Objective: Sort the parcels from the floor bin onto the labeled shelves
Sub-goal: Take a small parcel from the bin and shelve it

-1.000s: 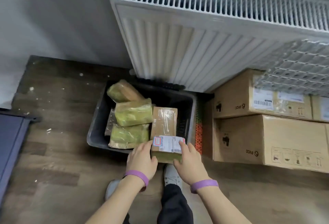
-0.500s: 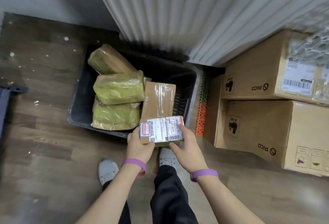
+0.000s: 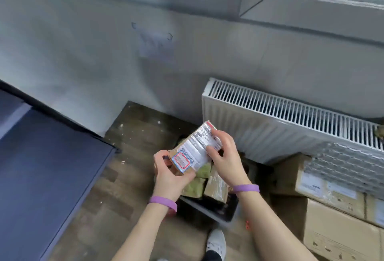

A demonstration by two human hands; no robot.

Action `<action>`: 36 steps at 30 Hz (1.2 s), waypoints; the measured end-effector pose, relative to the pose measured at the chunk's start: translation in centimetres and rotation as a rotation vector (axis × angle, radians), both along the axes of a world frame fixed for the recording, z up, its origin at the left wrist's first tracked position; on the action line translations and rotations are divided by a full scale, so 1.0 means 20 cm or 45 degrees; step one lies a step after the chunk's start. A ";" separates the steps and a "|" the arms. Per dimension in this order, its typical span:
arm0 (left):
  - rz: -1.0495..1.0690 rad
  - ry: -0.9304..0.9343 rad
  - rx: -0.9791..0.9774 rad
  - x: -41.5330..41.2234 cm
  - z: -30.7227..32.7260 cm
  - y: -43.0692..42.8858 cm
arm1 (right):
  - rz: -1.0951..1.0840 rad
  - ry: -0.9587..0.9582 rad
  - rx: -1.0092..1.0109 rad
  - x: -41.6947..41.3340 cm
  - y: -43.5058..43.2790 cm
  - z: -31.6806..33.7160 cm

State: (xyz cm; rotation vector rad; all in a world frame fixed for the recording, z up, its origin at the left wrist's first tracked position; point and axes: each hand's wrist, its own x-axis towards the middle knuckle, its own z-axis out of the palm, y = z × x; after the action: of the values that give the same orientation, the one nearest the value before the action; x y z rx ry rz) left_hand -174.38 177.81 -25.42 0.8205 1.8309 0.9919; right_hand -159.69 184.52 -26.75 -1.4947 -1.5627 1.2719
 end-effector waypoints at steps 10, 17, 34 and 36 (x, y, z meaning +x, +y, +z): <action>0.215 0.401 0.503 -0.33 0.81 -0.19 | 0.291 0.035 0.533 -0.54 -0.01 1.10; 0.354 0.681 0.722 -0.63 1.14 -0.37 | 0.463 0.346 0.686 -0.81 -0.20 1.43; 0.331 0.681 0.706 -1.23 1.38 -0.82 | 0.932 0.441 0.685 -1.31 -0.53 1.44; 0.359 0.686 0.724 -1.28 1.38 -0.88 | 0.962 0.543 0.654 -1.38 -0.58 1.46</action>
State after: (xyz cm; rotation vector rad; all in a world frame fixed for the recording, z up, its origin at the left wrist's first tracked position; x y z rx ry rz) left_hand -199.94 160.29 2.21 1.2881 2.1860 1.6374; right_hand -187.23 172.84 2.40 -0.2747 -2.0077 1.3016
